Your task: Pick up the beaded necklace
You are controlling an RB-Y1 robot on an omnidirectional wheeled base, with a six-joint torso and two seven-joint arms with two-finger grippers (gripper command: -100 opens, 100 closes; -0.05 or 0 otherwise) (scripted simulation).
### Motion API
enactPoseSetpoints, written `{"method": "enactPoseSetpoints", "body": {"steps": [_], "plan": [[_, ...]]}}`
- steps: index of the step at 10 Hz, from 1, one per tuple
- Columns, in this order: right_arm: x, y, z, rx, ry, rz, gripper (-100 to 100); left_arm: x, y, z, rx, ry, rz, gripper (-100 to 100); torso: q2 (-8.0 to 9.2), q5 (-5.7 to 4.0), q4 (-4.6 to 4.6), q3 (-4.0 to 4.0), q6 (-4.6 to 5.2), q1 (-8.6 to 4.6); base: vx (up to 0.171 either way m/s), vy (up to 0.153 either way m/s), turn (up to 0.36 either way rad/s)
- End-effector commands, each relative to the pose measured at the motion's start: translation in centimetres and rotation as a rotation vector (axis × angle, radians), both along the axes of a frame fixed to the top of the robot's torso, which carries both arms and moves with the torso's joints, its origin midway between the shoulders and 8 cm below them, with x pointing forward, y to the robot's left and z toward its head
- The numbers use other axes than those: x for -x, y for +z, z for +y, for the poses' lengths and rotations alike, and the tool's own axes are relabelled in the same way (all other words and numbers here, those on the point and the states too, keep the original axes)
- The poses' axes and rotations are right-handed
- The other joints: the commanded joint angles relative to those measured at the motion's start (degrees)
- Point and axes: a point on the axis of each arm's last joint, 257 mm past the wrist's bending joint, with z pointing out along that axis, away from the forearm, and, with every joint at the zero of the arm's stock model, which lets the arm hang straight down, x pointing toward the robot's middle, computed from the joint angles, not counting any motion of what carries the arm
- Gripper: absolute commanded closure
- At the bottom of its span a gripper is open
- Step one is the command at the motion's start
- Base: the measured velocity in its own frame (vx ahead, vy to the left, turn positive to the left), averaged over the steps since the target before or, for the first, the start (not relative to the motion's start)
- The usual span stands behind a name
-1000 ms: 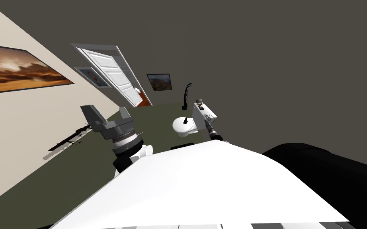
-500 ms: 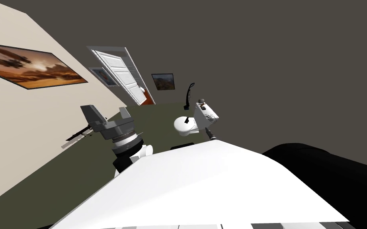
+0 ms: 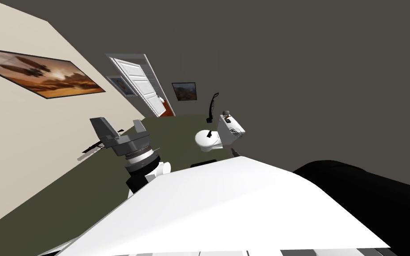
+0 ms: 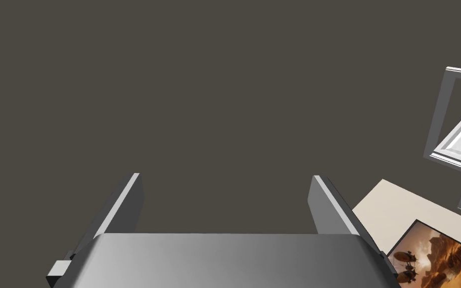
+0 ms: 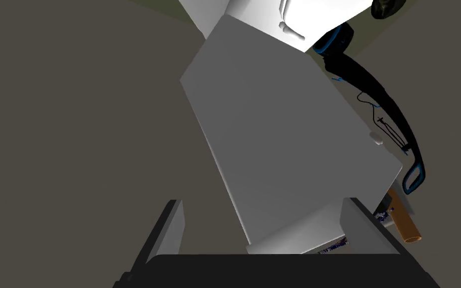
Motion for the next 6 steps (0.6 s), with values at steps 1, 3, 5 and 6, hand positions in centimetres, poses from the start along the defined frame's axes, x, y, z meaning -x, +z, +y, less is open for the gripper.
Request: {"method": "enactPoseSetpoints", "body": {"steps": [1,3,5,6], "plan": [[3.4,-2.7,-1.1,0.042,-0.019,0.114,-100,0.0,0.0,0.0,0.0,0.0,0.0,0,0.0,0.0,0.0,0.0,0.0,0.0,-0.04,-0.001,0.153],[6.5,-4.5,-2.5,0.083,-0.05,0.22,-100,0.0,0.0,0.0,0.0,0.0,0.0,0,0.06,0.01,0.01,0.03,0.0,0.0,-0.04,-0.004,0.153],[7.9,-5.5,-3.0,0.107,-0.055,0.269,-100,0.0,0.0,0.0,0.0,0.0,0.0,0,0.07,0.0,0.01,0.04,0.01,0.01,-0.024,-0.004,0.011],[11.6,-7.3,-4.2,0.148,-0.072,0.376,-100,0.0,0.0,0.0,0.0,0.0,0.0,0,-0.01,0.0,0.0,0.0,0.0,0.0,-0.025,0.005,0.161]]}}
